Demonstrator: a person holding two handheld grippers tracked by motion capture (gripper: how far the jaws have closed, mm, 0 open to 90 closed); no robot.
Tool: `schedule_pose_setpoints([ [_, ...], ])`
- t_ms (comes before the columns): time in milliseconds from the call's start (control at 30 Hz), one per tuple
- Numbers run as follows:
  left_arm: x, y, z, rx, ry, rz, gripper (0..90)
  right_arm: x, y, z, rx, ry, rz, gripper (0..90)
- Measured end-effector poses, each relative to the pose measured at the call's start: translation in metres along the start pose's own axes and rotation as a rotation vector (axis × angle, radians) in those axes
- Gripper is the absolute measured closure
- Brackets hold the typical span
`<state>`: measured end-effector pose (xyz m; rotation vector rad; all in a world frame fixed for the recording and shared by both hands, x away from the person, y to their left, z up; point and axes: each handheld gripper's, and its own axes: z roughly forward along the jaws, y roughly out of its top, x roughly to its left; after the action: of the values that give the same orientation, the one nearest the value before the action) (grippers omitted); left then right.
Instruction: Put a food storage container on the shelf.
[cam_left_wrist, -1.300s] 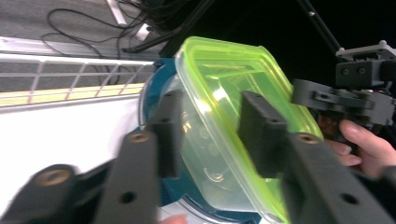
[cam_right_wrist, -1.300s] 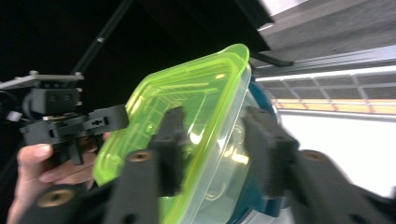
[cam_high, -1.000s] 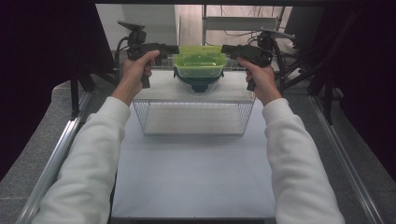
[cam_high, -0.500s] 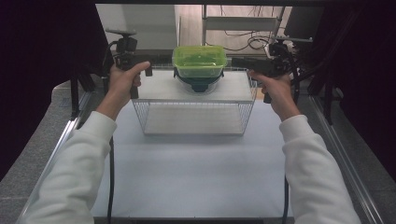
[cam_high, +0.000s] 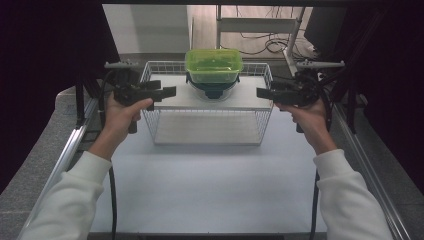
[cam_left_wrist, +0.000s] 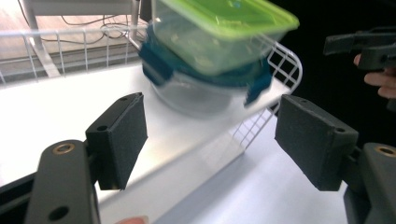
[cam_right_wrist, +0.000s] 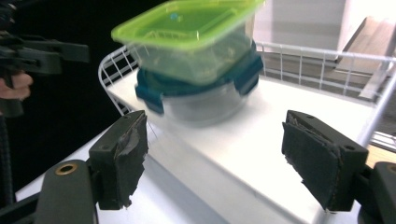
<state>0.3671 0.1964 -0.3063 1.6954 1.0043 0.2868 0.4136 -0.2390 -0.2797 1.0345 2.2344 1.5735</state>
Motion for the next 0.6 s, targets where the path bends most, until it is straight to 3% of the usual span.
schedule_pose_setpoints([
  [233,-0.013,-0.043,-0.010,0.013,-0.023,0.029,24.0,0.017,-0.040,-0.018,0.012,-0.001,-0.051,21.9],
  [433,-0.027,-0.077,-0.021,0.025,0.043,0.100,22.5,0.030,-0.076,-0.030,0.030,-0.001,-0.054,21.9],
  [600,-0.034,-0.110,-0.022,0.057,0.057,0.102,20.4,0.035,-0.105,-0.034,0.052,0.004,-0.033,21.9],
])
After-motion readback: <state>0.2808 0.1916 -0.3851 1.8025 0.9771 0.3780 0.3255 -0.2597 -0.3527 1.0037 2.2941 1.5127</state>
